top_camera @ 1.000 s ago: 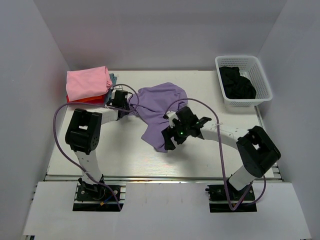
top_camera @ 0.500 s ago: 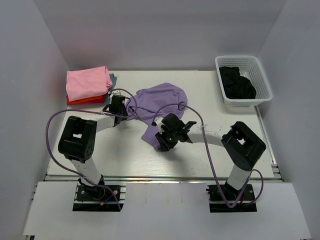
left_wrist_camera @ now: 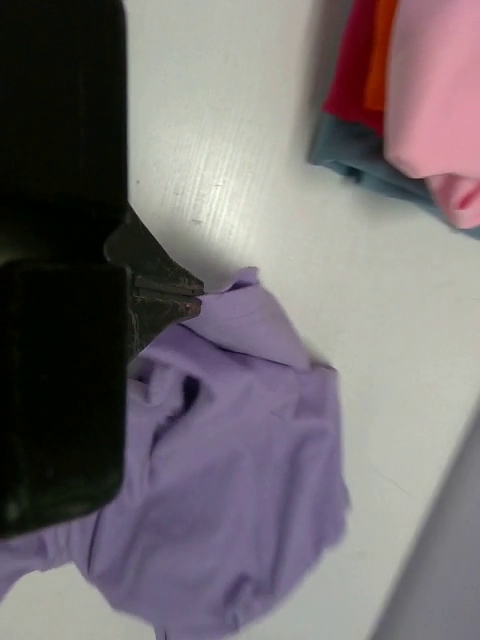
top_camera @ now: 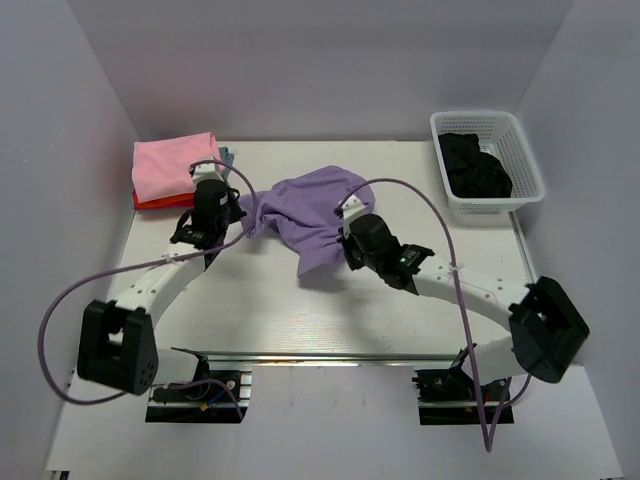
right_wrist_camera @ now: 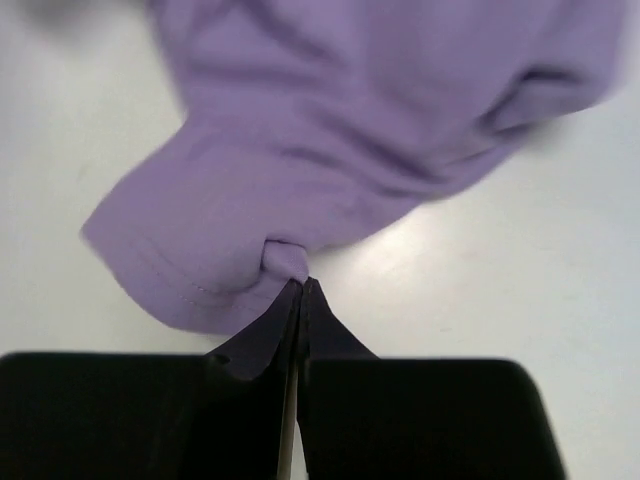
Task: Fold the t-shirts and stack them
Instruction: Flatten out the tshirt
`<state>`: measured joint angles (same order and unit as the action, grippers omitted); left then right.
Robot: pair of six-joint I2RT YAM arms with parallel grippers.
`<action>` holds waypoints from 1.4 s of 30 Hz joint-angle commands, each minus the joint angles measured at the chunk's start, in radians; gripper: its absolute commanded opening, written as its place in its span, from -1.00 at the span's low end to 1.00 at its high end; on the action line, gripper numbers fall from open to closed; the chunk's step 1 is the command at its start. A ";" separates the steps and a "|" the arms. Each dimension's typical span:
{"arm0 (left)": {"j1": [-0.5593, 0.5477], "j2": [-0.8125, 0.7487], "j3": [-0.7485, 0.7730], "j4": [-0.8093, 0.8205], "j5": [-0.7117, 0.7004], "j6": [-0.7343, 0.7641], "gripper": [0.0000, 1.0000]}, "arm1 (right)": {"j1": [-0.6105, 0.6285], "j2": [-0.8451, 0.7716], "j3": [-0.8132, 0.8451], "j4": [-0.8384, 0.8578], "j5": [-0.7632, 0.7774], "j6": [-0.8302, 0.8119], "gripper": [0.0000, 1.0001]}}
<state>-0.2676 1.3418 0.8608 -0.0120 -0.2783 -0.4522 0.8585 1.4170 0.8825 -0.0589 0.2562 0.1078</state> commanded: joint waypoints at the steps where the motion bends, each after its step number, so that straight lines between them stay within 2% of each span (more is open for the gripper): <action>1: -0.004 -0.123 0.009 0.032 -0.030 0.015 -1.00 | -0.035 -0.099 0.016 0.158 0.257 0.018 -1.00; 5: -0.004 -0.200 0.036 0.052 -0.064 0.046 -1.00 | -0.073 -0.193 0.027 0.243 0.389 -0.034 -1.00; 8: -0.004 -0.222 0.099 0.026 -0.119 0.060 -1.00 | -0.102 -0.214 0.094 0.278 0.463 -0.147 -1.00; 11: -0.004 -0.242 0.173 0.017 -0.205 0.082 -1.00 | -0.125 -0.252 0.130 0.375 0.535 -0.250 -1.00; 14: -0.004 -0.251 0.231 -0.011 -0.368 0.083 -1.00 | -0.150 -0.314 0.133 0.507 0.592 -0.373 -1.00; 18: -0.004 -0.230 0.339 -0.049 -0.475 0.112 -1.00 | -0.182 -0.362 0.180 0.623 0.574 -0.534 -1.00; 26: -0.004 -0.205 0.541 -0.028 -0.487 0.251 -1.00 | -0.213 -0.326 0.452 0.614 0.532 -0.785 -1.00; 31: -0.004 -0.239 0.641 -0.040 -0.454 0.313 -1.00 | -0.216 -0.302 0.628 0.604 0.479 -0.861 -1.00; 35: -0.013 -0.294 0.681 -0.019 -0.401 0.360 -1.00 | -0.214 -0.296 0.812 0.477 0.398 -0.859 -1.00; 42: -0.013 -0.351 0.770 -0.054 -0.311 0.380 -1.00 | -0.216 -0.286 1.030 0.291 0.256 -0.861 -1.00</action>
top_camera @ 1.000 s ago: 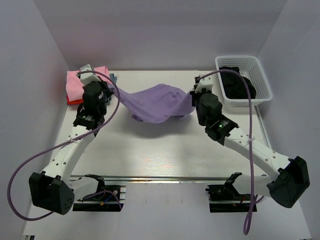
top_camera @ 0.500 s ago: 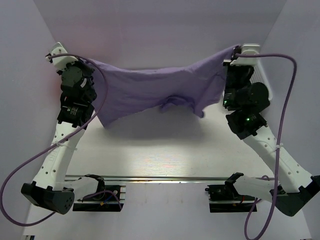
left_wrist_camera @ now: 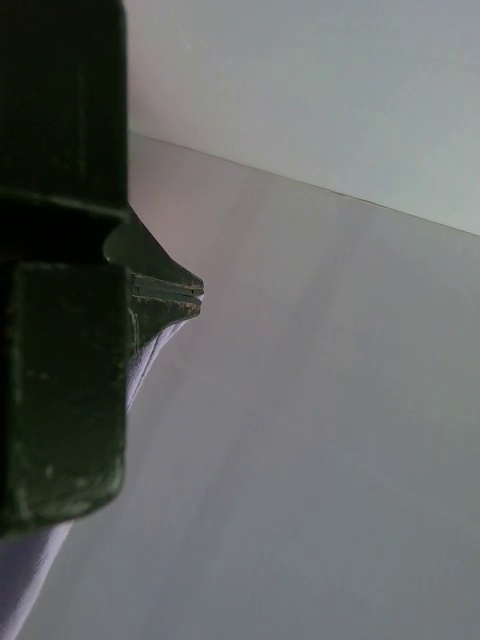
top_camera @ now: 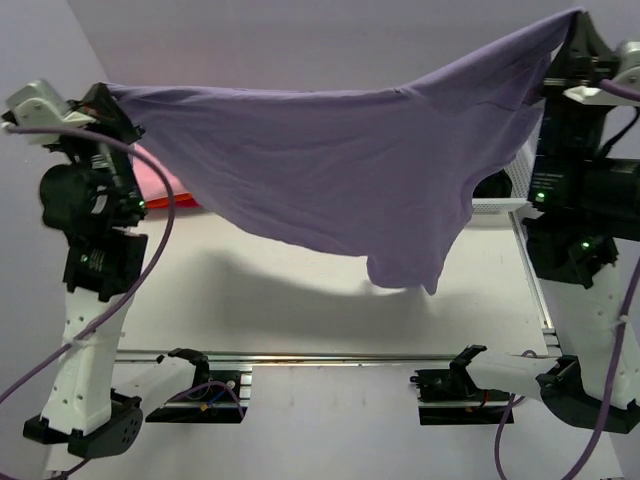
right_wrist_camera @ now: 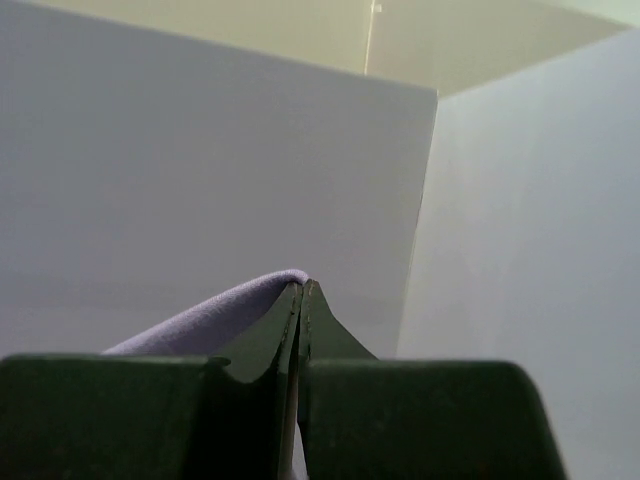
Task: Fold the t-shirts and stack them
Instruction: Flatten out the tshirt
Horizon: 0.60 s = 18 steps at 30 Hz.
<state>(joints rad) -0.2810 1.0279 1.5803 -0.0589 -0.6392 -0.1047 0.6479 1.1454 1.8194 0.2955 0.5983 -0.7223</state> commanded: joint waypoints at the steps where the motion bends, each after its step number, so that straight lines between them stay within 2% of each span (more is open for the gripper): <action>1: 0.000 -0.052 0.059 -0.007 0.062 0.033 -1.00 | -0.002 -0.018 0.107 -0.079 -0.103 -0.028 -1.00; 6: 0.000 -0.112 0.128 -0.064 0.162 0.033 -1.00 | -0.002 -0.059 0.216 -0.148 -0.169 0.012 -1.00; 11: 0.009 -0.213 0.119 -0.079 0.274 0.014 -1.00 | -0.004 -0.180 0.216 -0.272 -0.403 0.147 -1.00; 16: 0.009 -0.256 0.184 -0.145 0.429 0.002 -1.00 | -0.007 -0.240 0.239 -0.334 -0.468 0.199 -1.00; 18: 0.009 -0.265 0.197 -0.165 0.443 -0.007 -1.00 | -0.008 -0.242 0.253 -0.354 -0.491 0.202 -1.00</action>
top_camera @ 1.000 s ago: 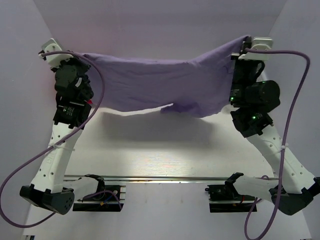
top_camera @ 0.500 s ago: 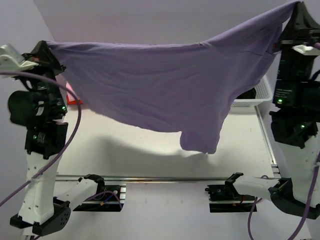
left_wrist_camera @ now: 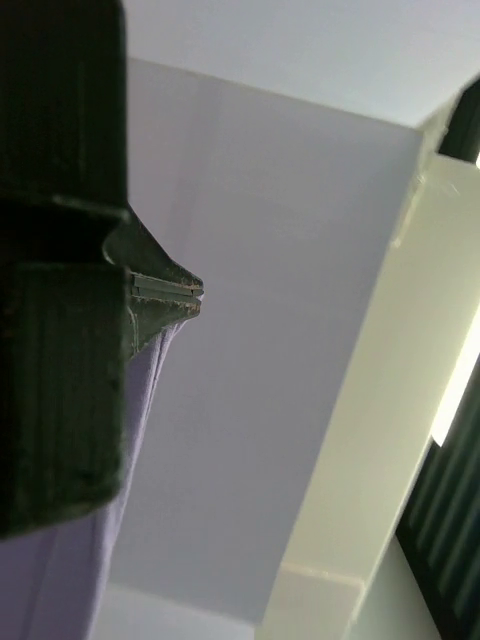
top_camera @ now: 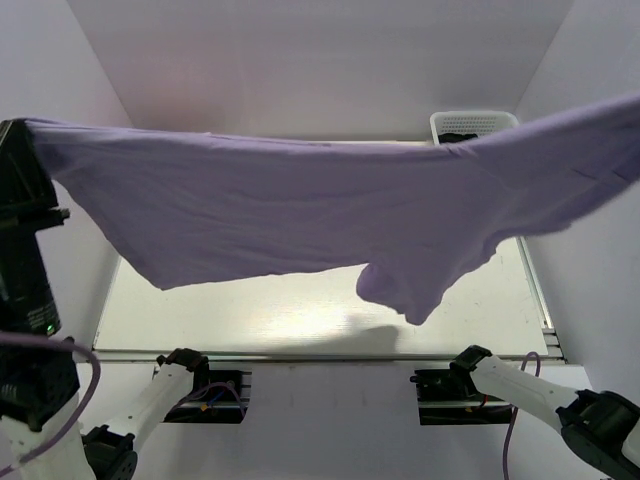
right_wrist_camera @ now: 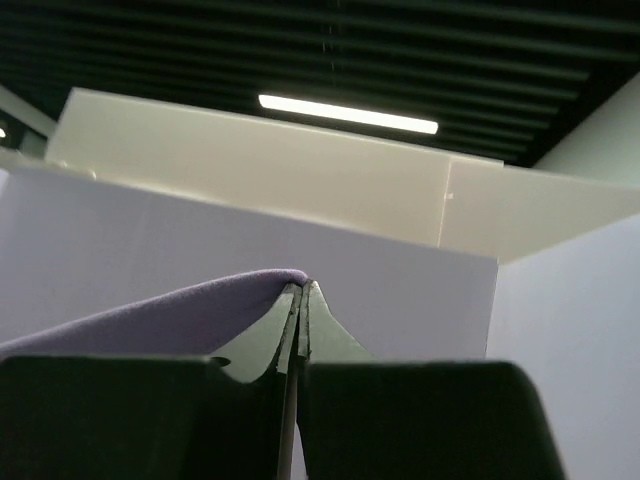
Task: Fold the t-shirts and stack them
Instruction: Flatten out the tshirt
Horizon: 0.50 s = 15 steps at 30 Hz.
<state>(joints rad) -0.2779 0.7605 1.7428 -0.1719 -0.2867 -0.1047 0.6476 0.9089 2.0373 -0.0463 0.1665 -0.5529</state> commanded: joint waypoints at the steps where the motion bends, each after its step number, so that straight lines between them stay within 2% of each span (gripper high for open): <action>1: 0.006 0.002 0.035 -0.052 0.099 -0.007 -1.00 | -0.006 -0.016 0.041 -0.020 -0.064 0.033 -1.00; 7: 0.006 0.002 0.035 -0.063 0.116 -0.027 -1.00 | -0.008 -0.044 0.003 -0.011 -0.079 0.050 -1.00; 12: 0.006 0.028 -0.003 -0.074 0.116 -0.047 -1.00 | -0.003 -0.021 -0.130 0.138 0.047 -0.025 -1.00; 15: 0.006 0.051 -0.093 -0.035 0.074 -0.072 -1.00 | -0.003 0.027 -0.238 0.232 0.117 -0.112 -1.00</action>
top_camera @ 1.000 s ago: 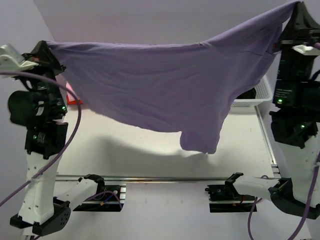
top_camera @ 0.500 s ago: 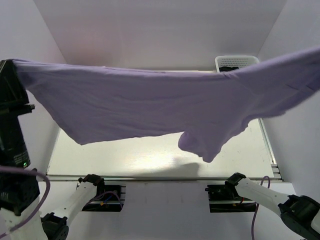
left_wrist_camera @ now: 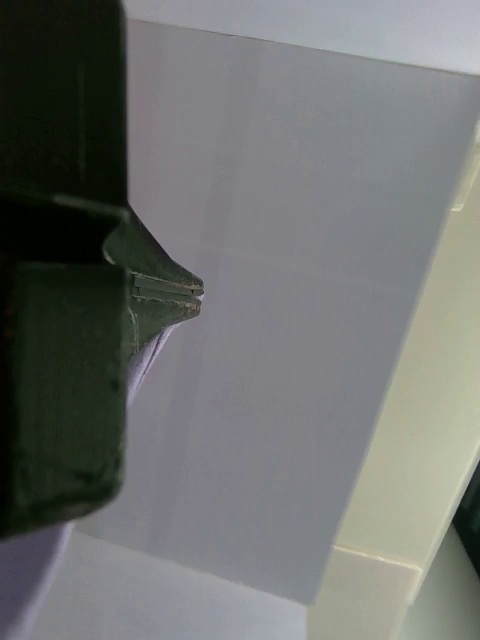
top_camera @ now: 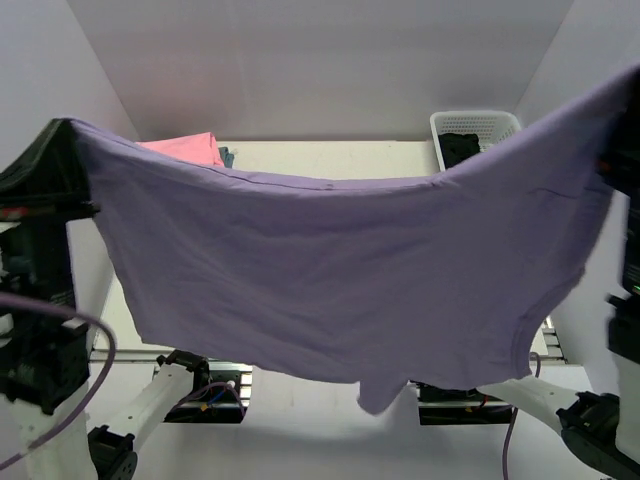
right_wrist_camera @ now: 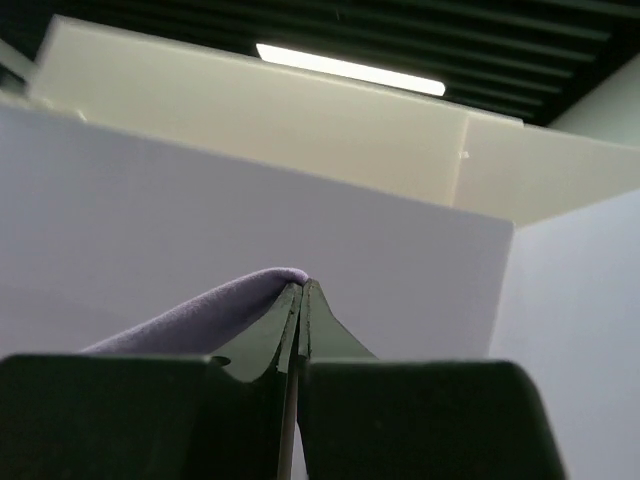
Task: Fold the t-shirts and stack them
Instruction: Flatten out the tshirt
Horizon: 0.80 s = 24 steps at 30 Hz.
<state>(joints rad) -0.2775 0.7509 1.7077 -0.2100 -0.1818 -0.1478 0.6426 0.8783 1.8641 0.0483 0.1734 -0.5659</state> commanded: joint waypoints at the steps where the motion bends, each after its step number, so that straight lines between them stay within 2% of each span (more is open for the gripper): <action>1: 0.006 0.070 -0.125 0.029 -0.051 -0.029 -1.00 | 0.000 0.074 -0.121 0.165 0.130 -0.118 -1.00; 2: 0.006 0.070 -0.161 0.041 -0.067 -0.060 -1.00 | 0.000 0.094 -0.155 0.198 0.208 -0.143 -1.00; 3: 0.006 0.086 -0.195 0.052 -0.083 -0.073 -1.00 | 0.000 0.115 -0.260 0.328 0.237 -0.181 -1.00; 5: 0.006 0.125 -0.288 0.067 -0.152 -0.108 -1.00 | -0.001 0.139 -0.327 0.466 0.355 -0.248 -1.00; 6: 0.006 0.140 -0.342 0.081 -0.227 -0.117 -1.00 | -0.003 0.174 -0.424 0.546 0.373 -0.277 -1.00; 10: 0.006 0.224 -0.485 0.106 -0.379 -0.211 -1.00 | -0.015 0.254 -0.578 0.665 0.452 -0.273 -1.00; 14: 0.006 0.321 -0.588 0.127 -0.409 -0.292 -1.00 | -0.064 0.400 -0.724 0.783 0.528 -0.235 -1.00; 18: 0.015 0.484 -0.611 0.127 -0.464 -0.354 -1.00 | -0.141 0.580 -0.750 0.884 0.580 -0.172 -1.00; 19: 0.015 0.567 -0.611 0.127 -0.464 -0.354 -1.00 | -0.153 0.644 -0.726 0.897 0.609 -0.167 -1.00; 24: 0.047 0.830 -0.452 0.118 -0.487 -0.363 -1.00 | -0.225 0.939 -0.591 0.881 0.650 -0.141 -1.00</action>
<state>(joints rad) -0.2550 1.4918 1.1614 -0.1112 -0.6247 -0.4812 0.4534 1.7206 1.1698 0.8028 0.7490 -0.7380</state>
